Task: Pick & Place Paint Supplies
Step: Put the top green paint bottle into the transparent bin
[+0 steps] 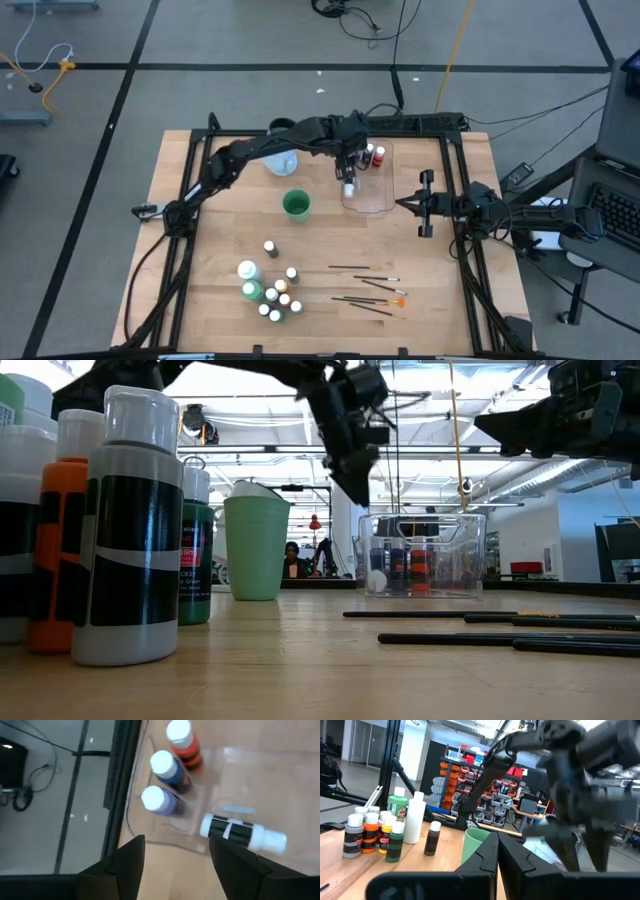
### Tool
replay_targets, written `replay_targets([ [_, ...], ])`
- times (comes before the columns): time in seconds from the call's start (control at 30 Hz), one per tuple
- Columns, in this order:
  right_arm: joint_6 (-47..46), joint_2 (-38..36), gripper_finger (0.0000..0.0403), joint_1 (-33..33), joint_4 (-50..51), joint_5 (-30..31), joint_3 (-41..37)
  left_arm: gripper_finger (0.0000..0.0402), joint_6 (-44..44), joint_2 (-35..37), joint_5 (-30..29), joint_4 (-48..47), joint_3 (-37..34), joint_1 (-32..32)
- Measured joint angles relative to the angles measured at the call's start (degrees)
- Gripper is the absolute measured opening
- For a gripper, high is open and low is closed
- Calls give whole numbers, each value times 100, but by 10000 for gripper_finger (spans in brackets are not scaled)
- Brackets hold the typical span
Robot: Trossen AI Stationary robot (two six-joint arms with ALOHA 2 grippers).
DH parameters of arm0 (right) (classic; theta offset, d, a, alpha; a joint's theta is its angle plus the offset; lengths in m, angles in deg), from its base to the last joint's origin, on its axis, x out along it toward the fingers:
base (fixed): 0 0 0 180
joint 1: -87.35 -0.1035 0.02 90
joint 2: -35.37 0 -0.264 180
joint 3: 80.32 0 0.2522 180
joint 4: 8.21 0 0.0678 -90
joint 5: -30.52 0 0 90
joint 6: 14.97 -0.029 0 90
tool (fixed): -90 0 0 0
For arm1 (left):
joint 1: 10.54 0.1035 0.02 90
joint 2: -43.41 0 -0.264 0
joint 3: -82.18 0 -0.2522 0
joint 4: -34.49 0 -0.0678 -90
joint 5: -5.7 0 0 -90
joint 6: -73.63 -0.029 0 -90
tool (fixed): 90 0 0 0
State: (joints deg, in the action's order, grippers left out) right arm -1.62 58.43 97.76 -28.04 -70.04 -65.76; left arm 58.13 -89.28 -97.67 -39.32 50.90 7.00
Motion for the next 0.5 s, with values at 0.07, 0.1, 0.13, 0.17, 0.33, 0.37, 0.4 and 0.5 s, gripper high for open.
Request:
replay_targets([
  [0.07,0,3,2,0,0,-2,0,227,125,151,148,-209,4,-40],
  [0.1,0,7,2,0,-1,-3,1,227,193,228,189,-332,4,-66],
  [0.13,0,9,2,0,0,-1,1,227,254,289,239,-428,4,-98],
  [0.17,0,9,2,0,3,-1,2,227,270,357,267,-504,4,-130],
  [0.33,-13,11,2,0,5,-1,2,227,319,672,279,-873,2,-388],
  [0.37,-34,11,2,0,11,-1,0,227,321,797,248,-1030,2,-449],
  [0.4,-50,11,2,0,25,-3,1,224,355,898,193,-1224,2,-528],
  [0.5,-63,16,2,0,65,-2,2,192,486,1398,126,-1861,-23,-757],
])
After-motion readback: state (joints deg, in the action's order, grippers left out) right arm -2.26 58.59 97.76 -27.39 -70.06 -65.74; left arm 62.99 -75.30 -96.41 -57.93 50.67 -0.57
